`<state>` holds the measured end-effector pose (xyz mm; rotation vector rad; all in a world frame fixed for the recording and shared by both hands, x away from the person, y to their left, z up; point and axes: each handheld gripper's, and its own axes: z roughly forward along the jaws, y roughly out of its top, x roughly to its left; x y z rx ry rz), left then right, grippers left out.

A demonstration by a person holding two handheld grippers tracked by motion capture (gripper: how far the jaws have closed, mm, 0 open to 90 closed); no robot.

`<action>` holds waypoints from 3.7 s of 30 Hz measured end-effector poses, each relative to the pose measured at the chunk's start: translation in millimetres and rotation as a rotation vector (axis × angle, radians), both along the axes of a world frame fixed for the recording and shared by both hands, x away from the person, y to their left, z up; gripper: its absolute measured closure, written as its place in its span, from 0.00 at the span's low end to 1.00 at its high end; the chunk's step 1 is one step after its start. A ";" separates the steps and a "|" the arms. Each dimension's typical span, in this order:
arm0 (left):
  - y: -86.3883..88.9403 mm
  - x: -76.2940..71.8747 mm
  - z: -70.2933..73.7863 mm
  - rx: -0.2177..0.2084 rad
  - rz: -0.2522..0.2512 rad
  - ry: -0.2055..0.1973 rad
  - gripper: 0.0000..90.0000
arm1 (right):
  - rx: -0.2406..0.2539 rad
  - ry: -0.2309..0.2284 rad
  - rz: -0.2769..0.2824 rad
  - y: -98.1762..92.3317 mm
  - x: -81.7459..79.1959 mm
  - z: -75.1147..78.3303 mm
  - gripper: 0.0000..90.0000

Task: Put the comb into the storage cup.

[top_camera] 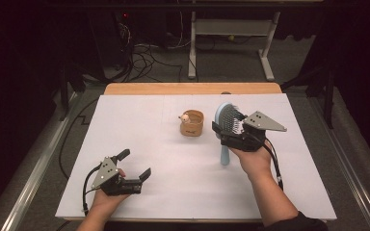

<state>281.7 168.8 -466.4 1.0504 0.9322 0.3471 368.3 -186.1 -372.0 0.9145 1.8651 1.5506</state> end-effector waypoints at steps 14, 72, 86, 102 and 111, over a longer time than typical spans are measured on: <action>0.3 -1.6 -0.2 0.005 -0.007 -0.002 0.01 | 0.035 -0.020 -0.019 13.1 17.6 9.1 0.23; 1.4 -0.6 0.0 0.001 0.003 -0.005 0.00 | 0.070 -0.127 -0.067 53.8 58.2 62.3 0.23; 0.3 -0.4 -0.7 0.001 -0.002 -0.001 0.00 | 0.076 -0.117 -0.065 70.8 74.0 57.2 0.23; 0.9 -0.8 -0.2 -0.004 -0.003 -0.001 0.00 | 0.077 -0.117 -0.071 80.6 88.6 52.1 0.23; 1.8 -0.9 -0.1 -0.008 -0.002 -0.001 0.00 | 0.095 -0.107 -0.079 83.7 97.2 46.7 0.23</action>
